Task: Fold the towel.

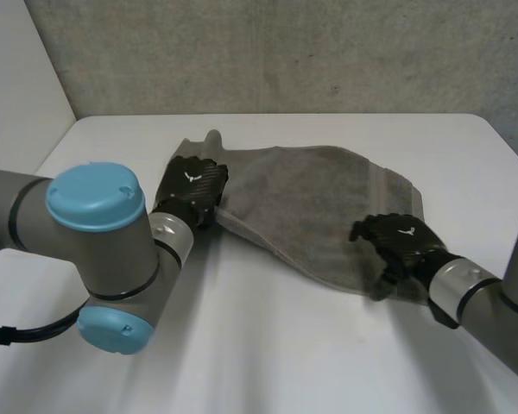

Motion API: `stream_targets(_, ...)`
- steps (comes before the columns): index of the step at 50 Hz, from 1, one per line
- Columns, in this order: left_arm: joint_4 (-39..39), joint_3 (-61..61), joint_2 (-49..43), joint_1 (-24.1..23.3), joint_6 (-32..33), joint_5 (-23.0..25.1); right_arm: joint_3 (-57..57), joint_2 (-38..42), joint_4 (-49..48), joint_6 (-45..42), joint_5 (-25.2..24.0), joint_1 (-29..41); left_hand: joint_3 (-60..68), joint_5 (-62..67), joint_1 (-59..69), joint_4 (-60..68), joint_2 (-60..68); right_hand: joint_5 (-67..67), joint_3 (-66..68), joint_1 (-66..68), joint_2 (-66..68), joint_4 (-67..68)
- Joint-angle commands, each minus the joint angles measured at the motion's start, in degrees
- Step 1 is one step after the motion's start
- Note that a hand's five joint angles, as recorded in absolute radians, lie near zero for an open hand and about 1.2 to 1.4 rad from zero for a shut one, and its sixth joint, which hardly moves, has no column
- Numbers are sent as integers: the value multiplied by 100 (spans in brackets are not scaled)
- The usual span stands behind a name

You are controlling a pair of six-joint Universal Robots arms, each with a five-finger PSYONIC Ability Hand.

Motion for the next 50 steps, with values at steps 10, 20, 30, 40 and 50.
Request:
stream_targets(10,-449,-49,704,-35,-410,-1,-1841,1141,-161,2620,1081,1864,1031,1156,1243,1023,1027,-842,-1081,-1108,-1154,-1037)
stream_targets(20,-449,-49,722,-43,-401,-10,-2669,2196,-169,2393,1979,2147,1031,1156,1243,1023,1027,179,-60,-86,-133,-15)
stream_targets(30,-441,-58,660,27,-401,16,-1949,1740,-275,1557,2340,1813,1031,1156,1243,1023,1027,2472,2232,2206,2160,2277)
stream_targets(40,-441,-75,616,194,-401,8,-623,669,-670,643,1867,435,1031,1156,1243,1023,1027,2489,2249,2223,2176,2294)
stream_targets(50,-432,-102,581,203,-401,8,-121,431,-636,388,971,-313,1031,1156,1243,1023,1027,5673,5434,5407,5361,5478)
